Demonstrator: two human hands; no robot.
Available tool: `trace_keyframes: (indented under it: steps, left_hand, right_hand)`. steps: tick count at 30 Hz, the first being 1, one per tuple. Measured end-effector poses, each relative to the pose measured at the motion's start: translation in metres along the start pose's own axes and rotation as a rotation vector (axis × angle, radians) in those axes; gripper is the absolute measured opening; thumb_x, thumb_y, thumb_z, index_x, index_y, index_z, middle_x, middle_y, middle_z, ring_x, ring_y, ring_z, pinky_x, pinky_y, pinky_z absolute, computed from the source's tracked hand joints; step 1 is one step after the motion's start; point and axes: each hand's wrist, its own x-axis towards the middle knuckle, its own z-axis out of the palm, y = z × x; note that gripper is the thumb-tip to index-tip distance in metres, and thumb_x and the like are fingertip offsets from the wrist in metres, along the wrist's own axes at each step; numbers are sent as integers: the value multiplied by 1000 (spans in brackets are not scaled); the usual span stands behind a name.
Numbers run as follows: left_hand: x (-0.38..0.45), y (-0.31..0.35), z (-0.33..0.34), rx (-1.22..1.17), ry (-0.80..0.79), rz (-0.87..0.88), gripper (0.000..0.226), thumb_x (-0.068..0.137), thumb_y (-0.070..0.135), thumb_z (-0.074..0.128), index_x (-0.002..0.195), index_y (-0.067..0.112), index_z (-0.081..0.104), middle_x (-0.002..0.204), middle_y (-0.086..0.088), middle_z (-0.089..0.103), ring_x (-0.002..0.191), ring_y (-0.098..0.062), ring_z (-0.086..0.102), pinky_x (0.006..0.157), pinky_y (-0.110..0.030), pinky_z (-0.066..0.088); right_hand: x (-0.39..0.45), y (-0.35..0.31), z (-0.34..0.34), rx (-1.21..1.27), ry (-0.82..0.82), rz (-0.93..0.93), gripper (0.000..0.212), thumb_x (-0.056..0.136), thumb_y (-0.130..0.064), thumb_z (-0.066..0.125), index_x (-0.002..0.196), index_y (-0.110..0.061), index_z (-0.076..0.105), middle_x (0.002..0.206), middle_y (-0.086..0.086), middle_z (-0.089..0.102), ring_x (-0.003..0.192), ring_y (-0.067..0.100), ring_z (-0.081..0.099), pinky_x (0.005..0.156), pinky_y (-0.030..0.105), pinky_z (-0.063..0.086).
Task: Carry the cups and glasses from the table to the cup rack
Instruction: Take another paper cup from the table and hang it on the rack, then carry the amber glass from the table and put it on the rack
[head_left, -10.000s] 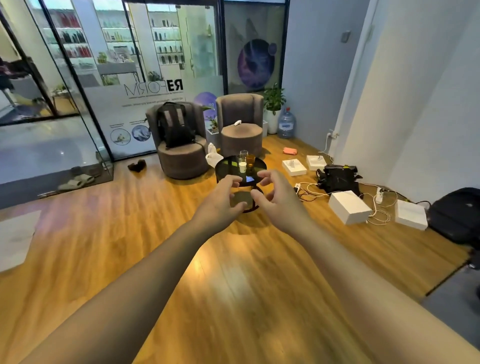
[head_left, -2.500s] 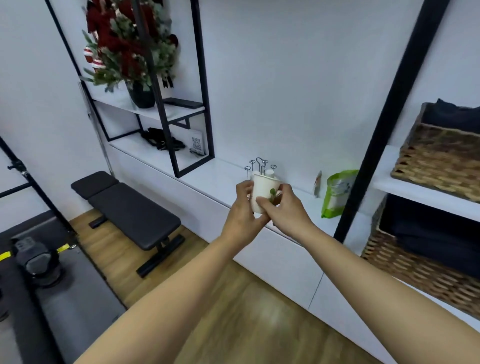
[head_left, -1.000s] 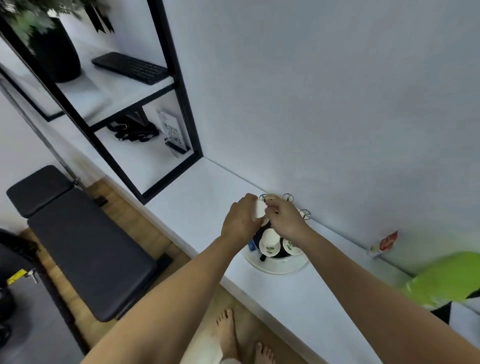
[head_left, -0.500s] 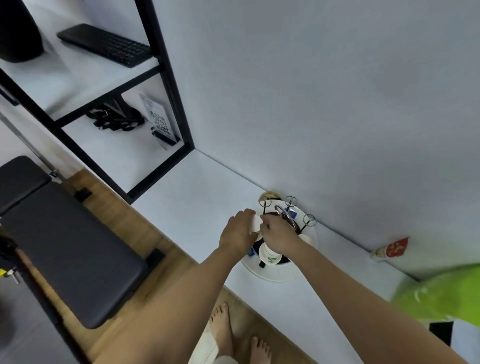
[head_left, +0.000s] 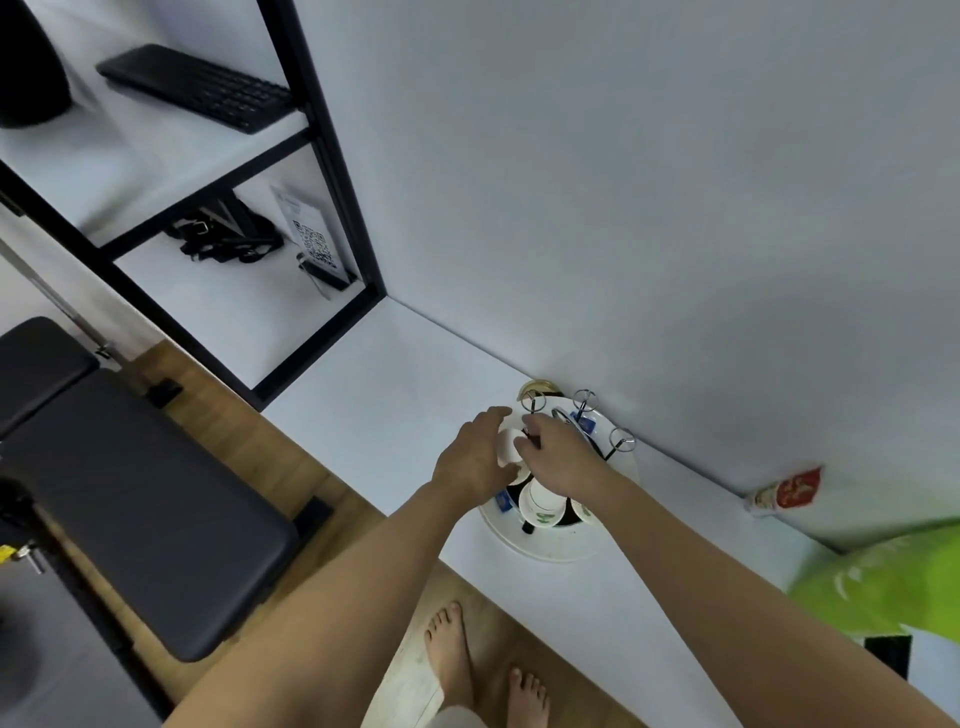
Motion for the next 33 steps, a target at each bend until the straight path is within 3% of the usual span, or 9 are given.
trace_keyframes:
  steps: [4,9,14,20,33]
  left_hand:
    - [-2,16,-36,-11,62,91,72,89,24,65,152,27,31,153,6,42,137,-19,43,104,-43,47]
    - [-6,60,-103,0,313,238,54,97,23,60,148,21,41,148,4,47,132,-19,48,100,-41,49]
    - [-24,109,-180,33,511,348,50,98,26,59,145,23,43,146,9,47,131,-16,48,98,-44,50]
    - [-60,154,-245,-90,738,426,39,98,33,56,136,28,47,132,20,52,110,-7,56,93,-38,52]
    - [-116,133,-243,-268,829,349,33,102,33,53,133,23,50,126,13,59,105,-4,58,83,-20,45]
  right_hand:
    - [-10,-27,-26,31,50,-100,42,102,-28,49,141,-13,51,135,4,58,123,19,55,94,22,38]
    - [-25,-73,-71,92,196,-257,35,101,-30,50,134,-20,56,123,-3,61,100,17,62,88,28,45]
    - [-50,-125,-124,91,384,-447,34,100,-29,52,133,-20,56,125,-3,58,95,11,55,87,26,40]
    - [-87,-185,-173,160,556,-608,37,99,-30,52,136,-24,50,127,-8,52,91,14,63,86,30,48]
    - [-125,-205,-146,222,448,-726,33,99,-31,55,131,-27,51,125,-11,54,83,5,62,78,23,47]
